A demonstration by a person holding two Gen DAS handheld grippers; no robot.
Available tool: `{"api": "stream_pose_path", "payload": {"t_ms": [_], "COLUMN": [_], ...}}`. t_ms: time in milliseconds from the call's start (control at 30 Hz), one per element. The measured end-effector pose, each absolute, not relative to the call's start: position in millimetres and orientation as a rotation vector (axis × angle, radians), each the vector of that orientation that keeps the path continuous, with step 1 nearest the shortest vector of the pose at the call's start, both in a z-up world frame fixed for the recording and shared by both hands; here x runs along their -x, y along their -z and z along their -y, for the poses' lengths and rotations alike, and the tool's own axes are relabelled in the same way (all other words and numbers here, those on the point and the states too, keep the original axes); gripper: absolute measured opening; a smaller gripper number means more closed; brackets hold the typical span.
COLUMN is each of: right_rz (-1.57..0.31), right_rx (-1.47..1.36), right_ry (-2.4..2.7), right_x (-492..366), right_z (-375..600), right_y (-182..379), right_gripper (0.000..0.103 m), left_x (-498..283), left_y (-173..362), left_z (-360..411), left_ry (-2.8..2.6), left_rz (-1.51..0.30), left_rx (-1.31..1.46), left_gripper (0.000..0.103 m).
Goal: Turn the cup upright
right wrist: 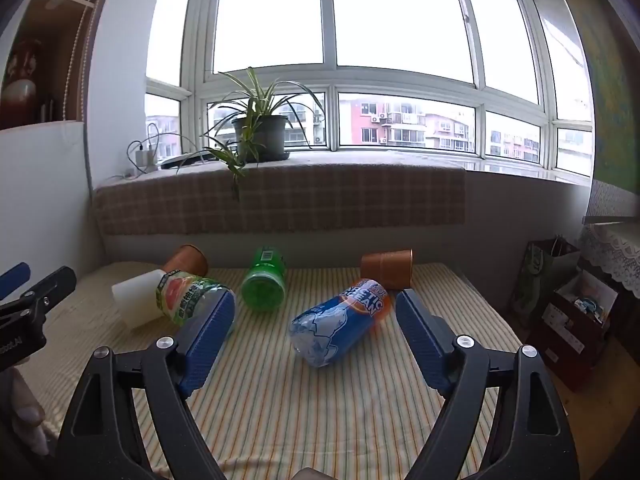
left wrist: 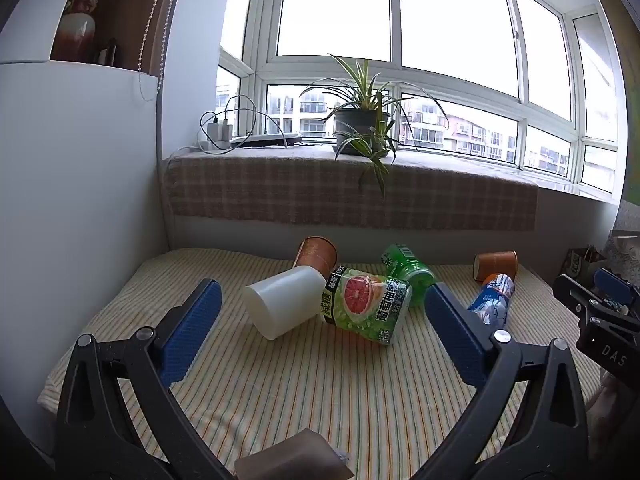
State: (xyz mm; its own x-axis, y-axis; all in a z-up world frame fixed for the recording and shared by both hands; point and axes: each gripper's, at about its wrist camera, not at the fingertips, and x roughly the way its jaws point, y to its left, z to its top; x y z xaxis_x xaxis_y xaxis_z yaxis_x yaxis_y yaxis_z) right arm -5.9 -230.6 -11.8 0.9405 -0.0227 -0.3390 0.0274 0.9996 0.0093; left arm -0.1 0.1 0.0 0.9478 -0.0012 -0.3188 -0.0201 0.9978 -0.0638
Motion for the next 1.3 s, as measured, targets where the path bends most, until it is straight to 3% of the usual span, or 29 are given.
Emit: {"api": "stream_pose_path", "payload": {"t_ms": [1300], "right_rz": [-0.351], "right_rx": [0.006], "right_ry": [0.029], "right_x": [1], "right_z": [225], "right_y": [12], "right_gripper": [0.083], "left_x": [0], "left_y": [9], "left_z": [4], "left_ry": [0.01], "left_rz": [-0.352], "left_rx": [0.066], "left_gripper": [0.103]}}
